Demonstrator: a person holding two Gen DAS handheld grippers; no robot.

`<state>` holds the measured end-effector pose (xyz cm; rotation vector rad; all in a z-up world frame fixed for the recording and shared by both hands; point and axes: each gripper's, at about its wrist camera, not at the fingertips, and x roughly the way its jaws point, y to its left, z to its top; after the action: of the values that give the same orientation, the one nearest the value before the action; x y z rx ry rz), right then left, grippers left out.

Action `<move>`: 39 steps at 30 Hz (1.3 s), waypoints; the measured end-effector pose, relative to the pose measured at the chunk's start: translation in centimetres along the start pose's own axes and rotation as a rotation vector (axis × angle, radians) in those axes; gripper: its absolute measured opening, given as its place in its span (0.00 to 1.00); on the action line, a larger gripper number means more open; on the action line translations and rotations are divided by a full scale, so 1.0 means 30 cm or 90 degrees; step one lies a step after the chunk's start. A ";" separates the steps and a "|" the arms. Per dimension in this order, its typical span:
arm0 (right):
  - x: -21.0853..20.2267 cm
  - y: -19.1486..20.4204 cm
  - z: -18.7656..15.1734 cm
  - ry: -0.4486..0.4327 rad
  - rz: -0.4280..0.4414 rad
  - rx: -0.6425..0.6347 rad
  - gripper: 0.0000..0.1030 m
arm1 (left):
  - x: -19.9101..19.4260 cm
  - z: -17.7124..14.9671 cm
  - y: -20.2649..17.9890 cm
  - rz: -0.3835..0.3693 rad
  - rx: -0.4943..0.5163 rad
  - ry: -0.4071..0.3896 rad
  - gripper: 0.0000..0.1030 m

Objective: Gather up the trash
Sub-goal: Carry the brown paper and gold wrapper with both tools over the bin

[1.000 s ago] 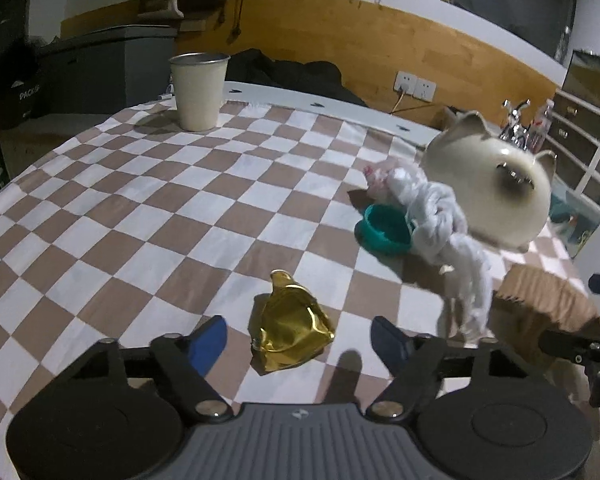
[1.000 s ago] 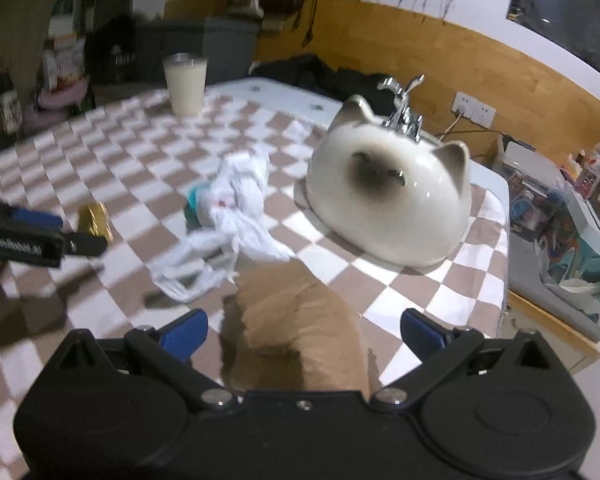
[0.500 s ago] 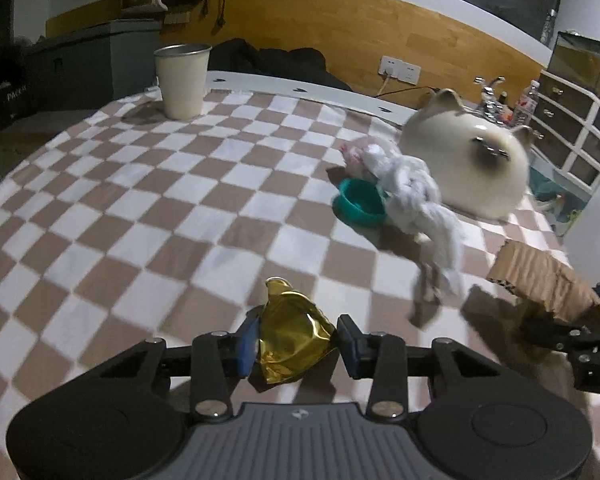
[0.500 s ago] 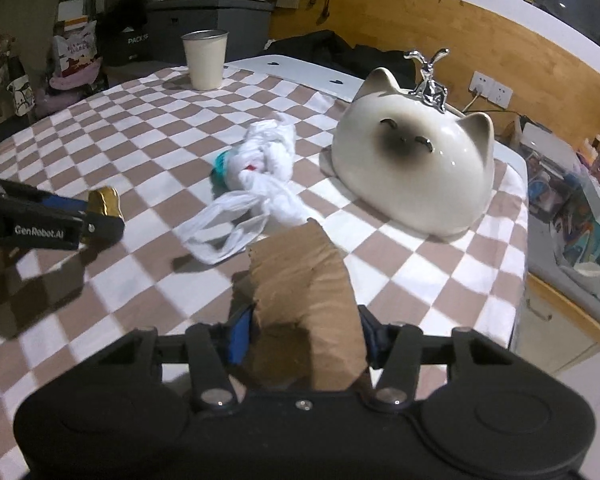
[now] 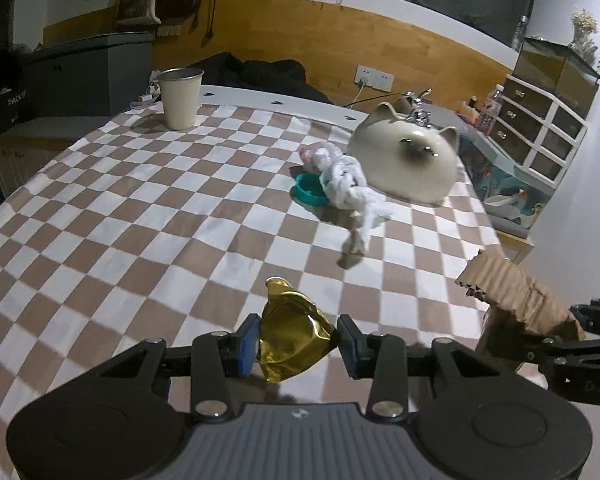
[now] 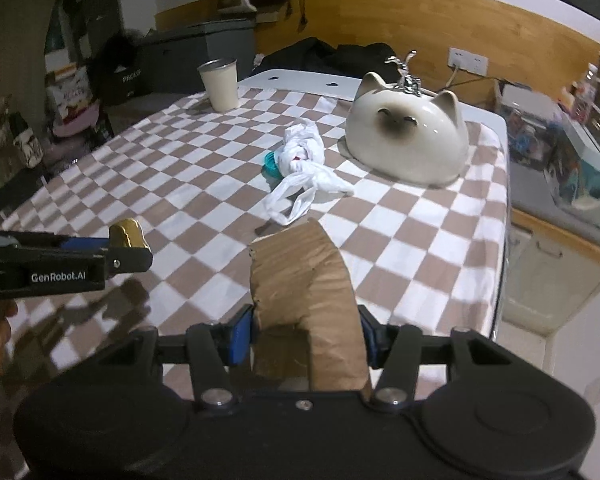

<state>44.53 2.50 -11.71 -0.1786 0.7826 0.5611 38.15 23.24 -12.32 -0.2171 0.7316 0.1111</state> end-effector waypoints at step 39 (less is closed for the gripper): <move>-0.612 0.126 -0.262 -0.067 -0.011 0.111 0.52 | -0.622 -0.253 -0.094 -0.032 0.004 -0.042 0.41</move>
<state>27.14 -4.65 -4.01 0.0051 0.7229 0.4789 19.91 18.24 -4.81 -0.2244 0.6597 0.0676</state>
